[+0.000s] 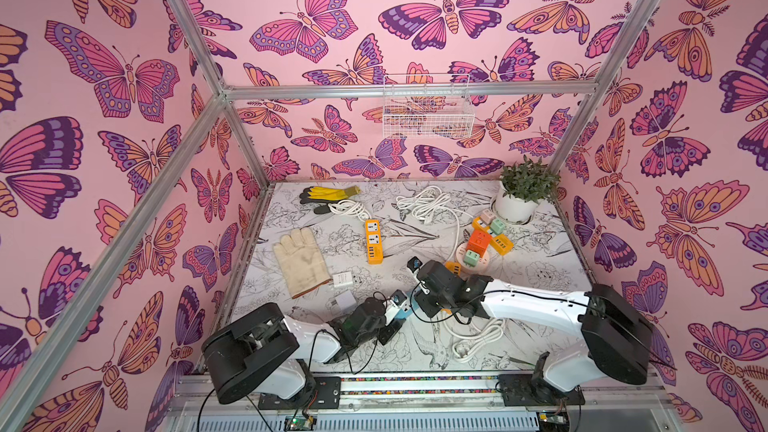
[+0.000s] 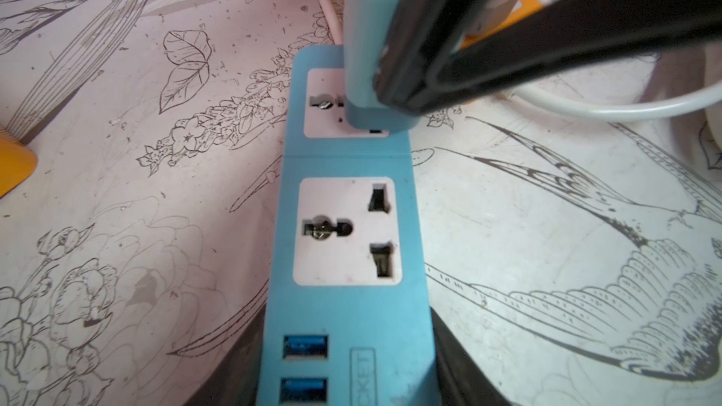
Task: Pull the plug off the socket
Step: Remove the plug from the socket.
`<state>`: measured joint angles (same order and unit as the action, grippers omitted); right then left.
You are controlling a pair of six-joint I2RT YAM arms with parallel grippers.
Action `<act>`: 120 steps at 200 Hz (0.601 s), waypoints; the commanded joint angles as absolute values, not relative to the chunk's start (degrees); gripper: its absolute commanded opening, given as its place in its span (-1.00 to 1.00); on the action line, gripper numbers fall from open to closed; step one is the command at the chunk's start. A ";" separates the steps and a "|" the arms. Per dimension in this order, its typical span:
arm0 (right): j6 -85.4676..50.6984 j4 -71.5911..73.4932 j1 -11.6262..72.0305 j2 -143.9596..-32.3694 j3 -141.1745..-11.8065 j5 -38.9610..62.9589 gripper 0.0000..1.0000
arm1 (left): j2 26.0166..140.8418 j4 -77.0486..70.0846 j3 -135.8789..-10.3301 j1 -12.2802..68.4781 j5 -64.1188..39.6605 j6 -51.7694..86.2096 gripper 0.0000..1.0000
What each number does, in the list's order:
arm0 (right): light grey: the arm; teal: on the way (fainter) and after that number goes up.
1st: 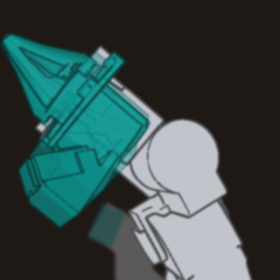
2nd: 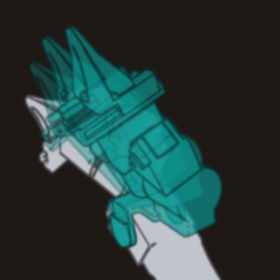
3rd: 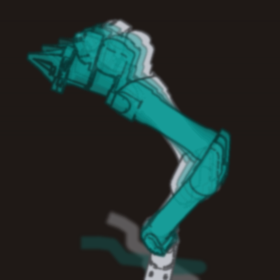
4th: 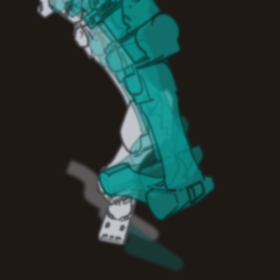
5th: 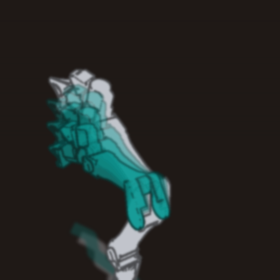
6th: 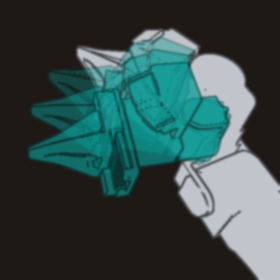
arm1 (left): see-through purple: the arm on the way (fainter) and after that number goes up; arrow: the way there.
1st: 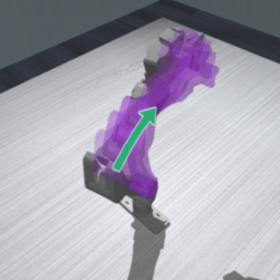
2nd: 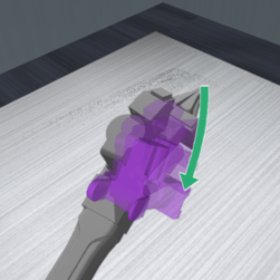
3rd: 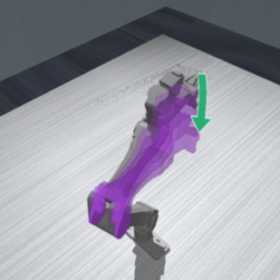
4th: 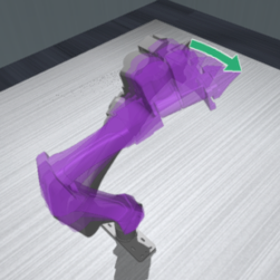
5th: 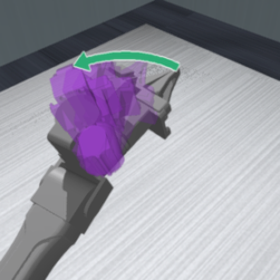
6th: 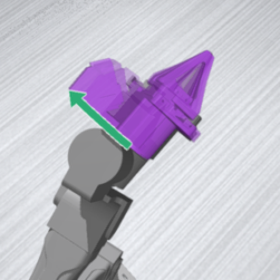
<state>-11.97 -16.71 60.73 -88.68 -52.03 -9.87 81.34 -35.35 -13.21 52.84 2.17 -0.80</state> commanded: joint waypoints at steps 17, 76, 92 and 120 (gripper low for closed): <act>-11.26 -19.00 60.80 -91.48 -59.23 -9.57 -0.25 | 82.09 -33.82 -12.85 52.57 2.30 -0.99 -0.48; -11.58 -14.21 55.02 -72.98 -48.11 -0.59 -0.25 | 81.68 -33.73 -12.83 52.56 2.12 -1.01 -0.47; -12.83 -13.40 54.78 -68.84 -45.49 -1.66 -0.25 | 81.10 -33.57 -12.90 52.49 2.06 0.17 -0.42; -16.59 -7.56 53.17 -60.69 -39.25 -1.93 -0.24 | 74.92 -28.84 -14.68 52.48 1.14 4.20 0.54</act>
